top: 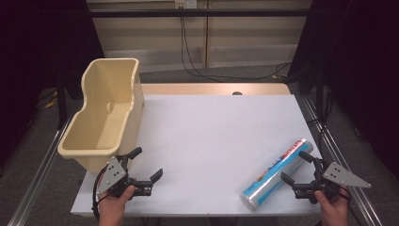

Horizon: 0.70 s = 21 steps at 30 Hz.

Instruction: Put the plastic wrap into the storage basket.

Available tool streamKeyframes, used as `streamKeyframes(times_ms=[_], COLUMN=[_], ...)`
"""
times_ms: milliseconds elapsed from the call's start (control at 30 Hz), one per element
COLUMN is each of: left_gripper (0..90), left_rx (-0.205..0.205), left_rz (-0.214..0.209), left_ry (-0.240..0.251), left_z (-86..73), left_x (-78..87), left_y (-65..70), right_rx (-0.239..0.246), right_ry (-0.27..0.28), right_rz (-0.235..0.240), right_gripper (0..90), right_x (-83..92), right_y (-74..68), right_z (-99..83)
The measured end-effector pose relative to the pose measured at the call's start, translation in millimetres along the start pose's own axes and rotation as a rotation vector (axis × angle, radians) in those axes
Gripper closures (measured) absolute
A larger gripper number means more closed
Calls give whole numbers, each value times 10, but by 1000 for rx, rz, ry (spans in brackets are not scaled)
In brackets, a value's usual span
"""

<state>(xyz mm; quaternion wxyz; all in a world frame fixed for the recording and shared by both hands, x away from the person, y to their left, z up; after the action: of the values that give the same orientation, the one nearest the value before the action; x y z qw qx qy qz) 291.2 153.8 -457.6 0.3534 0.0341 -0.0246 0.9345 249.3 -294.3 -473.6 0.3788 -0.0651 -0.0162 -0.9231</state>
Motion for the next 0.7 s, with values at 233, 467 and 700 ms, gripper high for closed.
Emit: streamKeyframes(times_ms=[233, 467, 700], left_gripper=[12, 11, 9], left_rx=[1, 7, 12], left_rz=[-15, -30, -80], left_ry=[-20, -42, -84], left_z=[-29, -43, -67], left_x=[-44, -132, -274], left_y=[39, 97, 267], right_rx=[-2, 0, 1], right_ry=[-2, -9, -9], right_rz=[-2, -4, -7], right_gripper=[0, 0, 0], right_x=[4, 4, 11], right_y=[2, 10, 15], right_z=[-4, -13, -13])
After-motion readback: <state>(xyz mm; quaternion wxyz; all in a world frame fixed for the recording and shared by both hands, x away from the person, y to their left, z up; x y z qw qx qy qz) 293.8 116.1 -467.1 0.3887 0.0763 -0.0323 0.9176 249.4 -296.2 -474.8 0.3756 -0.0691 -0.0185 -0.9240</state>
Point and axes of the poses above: each handheld gripper's, and its own axes: x roughly backward along the jaws, z roughly out of its top, y roughly to its right, the point moved 8 cm from there along -x, roughly forward along the jaws, and after that the axes turned 8 degrees about z, right-handed, at the moved point
